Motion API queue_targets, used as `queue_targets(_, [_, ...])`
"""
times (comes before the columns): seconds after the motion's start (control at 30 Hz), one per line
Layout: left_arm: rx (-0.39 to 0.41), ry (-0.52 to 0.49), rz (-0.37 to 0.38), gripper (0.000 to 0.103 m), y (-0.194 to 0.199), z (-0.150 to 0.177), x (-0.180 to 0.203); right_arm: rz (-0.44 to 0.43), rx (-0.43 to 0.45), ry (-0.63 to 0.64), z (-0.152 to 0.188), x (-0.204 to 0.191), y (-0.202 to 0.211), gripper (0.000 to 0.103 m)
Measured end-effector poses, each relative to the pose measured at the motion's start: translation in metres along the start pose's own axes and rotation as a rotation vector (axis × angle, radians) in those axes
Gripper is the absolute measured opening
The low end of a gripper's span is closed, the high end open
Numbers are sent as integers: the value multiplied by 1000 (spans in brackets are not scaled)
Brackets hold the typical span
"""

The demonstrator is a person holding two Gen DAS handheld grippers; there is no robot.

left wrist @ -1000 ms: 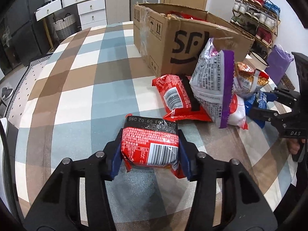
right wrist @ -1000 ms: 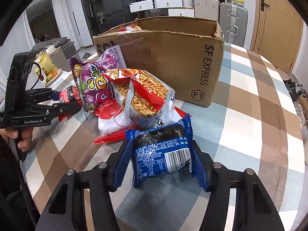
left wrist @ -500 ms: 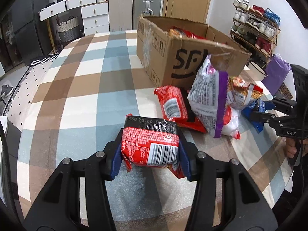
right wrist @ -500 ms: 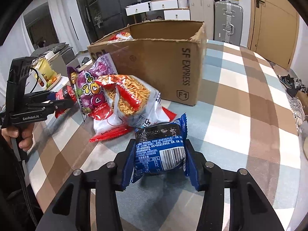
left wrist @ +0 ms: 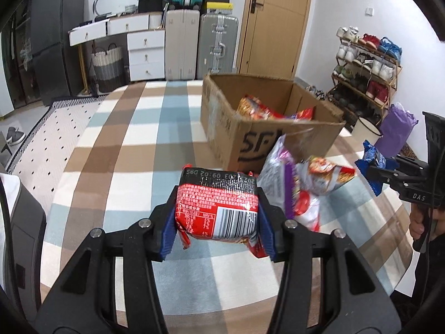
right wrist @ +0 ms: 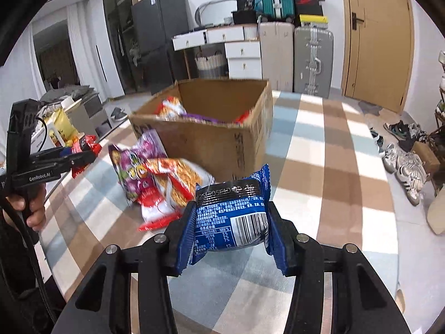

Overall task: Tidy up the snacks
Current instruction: 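Carry the blue pack and red pack with both grippers over the box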

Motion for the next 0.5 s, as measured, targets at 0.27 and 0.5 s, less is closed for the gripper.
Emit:
queue_targets(0.27, [56, -33, 9, 47, 16, -14, 23, -6, 83, -19, -15, -6, 26, 48])
queue_targets(0.5, [99, -35, 15, 47, 21, -39, 36, -29, 142, -22, -36, -10, 41, 48])
Point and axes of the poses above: each gripper's, at about its wrist camera, not at the fingertips, and y roughly against the way its jaws point, x to its right, z to its underside, the point moved 3 cm from there along -y, roughly the way its jaws point, and after that the axes turned 7 degrees about y, right-handed, at the moved point
